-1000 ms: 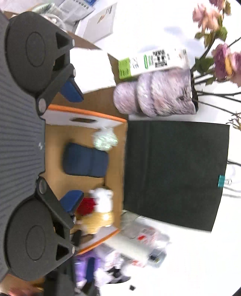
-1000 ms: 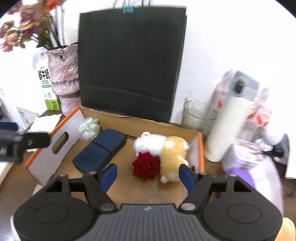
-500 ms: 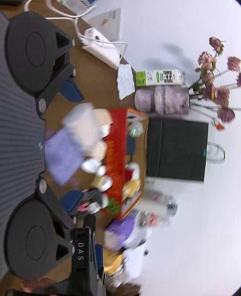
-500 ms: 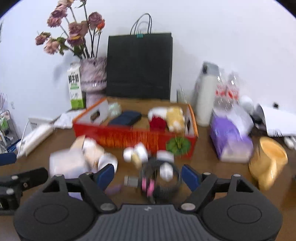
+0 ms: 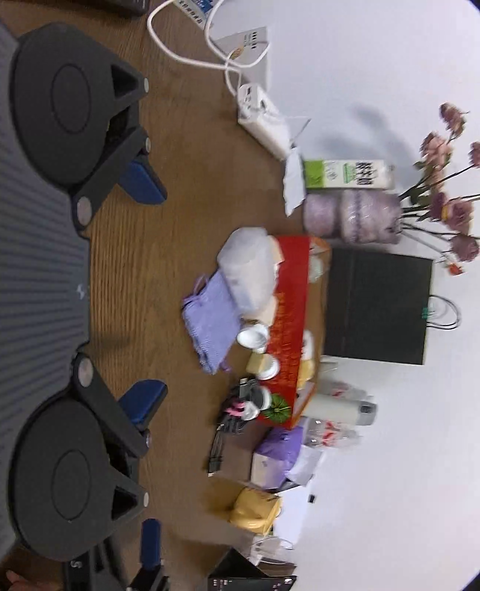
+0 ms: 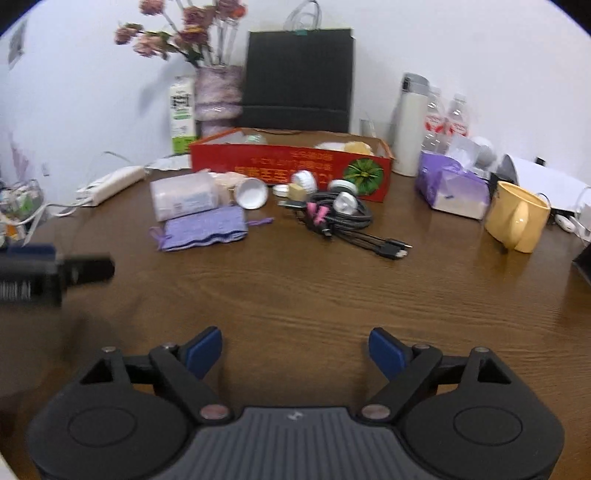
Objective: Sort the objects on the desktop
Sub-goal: 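Withdraw both grippers and move toward the white plastic container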
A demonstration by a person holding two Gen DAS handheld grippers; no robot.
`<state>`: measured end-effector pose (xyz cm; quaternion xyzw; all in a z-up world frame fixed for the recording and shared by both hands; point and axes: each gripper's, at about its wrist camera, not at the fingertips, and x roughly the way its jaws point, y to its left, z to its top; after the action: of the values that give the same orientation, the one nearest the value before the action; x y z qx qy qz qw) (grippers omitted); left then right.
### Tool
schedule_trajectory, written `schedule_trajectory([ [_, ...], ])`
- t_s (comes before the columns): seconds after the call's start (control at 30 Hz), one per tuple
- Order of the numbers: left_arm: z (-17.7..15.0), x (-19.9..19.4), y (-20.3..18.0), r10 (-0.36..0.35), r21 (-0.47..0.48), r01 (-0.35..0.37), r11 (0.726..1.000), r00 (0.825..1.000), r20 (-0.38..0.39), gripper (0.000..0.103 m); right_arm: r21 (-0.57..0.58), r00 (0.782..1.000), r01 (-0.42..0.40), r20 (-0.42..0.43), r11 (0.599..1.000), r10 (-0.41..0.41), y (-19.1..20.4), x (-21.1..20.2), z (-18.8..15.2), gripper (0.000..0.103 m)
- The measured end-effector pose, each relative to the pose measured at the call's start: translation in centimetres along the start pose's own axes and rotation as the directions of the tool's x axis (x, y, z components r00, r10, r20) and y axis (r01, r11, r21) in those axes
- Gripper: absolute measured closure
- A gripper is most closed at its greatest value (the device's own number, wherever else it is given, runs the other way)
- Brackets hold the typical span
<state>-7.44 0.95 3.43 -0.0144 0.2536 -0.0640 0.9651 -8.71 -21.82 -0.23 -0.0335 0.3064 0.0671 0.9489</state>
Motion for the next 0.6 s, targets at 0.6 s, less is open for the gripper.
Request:
schedule_trajectory([
  [0.6,0.0,1.8,-0.3,-0.052,0.031,0.055,0.998,0.996,-0.071,0.0,0.093,1.0,0.013,0.005,0.996,-0.013,-1.6,0.7,0.4,0.015],
])
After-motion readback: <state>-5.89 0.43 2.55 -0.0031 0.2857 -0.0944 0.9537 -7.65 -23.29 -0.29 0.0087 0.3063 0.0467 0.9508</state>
